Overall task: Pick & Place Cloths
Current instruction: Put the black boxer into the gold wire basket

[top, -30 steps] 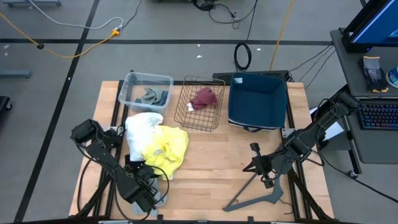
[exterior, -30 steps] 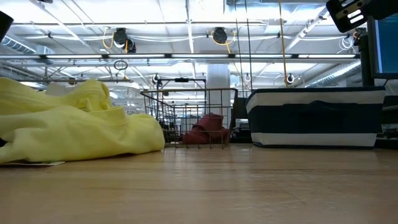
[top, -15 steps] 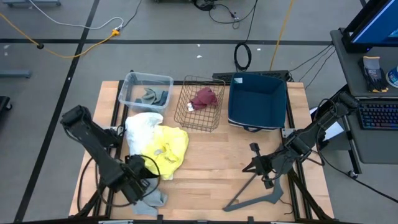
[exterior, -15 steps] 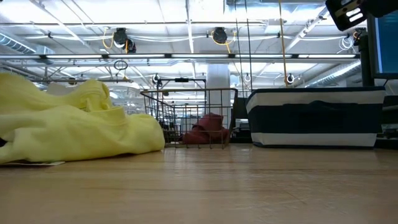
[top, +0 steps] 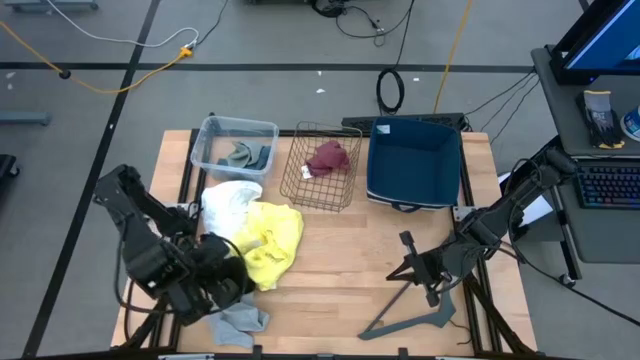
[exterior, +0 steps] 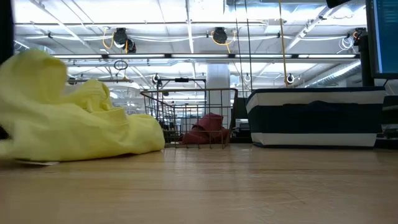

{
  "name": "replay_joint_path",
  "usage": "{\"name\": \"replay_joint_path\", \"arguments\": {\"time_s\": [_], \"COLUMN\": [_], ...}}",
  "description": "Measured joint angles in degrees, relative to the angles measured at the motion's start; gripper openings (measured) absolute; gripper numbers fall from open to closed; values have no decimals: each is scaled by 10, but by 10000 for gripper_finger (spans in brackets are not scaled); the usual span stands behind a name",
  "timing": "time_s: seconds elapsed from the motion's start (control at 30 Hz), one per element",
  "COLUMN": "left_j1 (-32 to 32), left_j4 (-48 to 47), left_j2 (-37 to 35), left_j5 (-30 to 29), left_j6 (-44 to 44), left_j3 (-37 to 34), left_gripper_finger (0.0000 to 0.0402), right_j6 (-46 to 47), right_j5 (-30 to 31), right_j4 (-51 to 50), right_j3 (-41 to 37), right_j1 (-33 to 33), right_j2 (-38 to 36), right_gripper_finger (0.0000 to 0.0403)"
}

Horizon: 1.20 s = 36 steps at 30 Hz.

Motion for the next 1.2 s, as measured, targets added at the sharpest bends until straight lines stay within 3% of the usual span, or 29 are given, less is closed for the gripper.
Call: {"name": "replay_joint_path", "arguments": {"time_s": [0.23, 0.57, 0.87, 1.2], "left_j1": [4, 40, 95, 177], "left_j4": [20, 196, 394, 476], "left_j2": [0, 0, 0, 30], "left_j5": [-135, -219, -205, -76], "left_j6": [81, 339, 604, 733], "left_j3": [72, 102, 102, 101], "left_gripper_finger": [0, 0, 0, 0], "right_j6": [-32, -233, -385, -488], "right_j5": [0, 0, 0, 0], "right_j4": [22, 198, 358, 524], "right_j3": [0, 0, 0, 0], "right_j1": [0, -9, -47, -86], "right_j2": [1, 51, 123, 177], "right_gripper_finger": [1, 31, 111, 241]}}
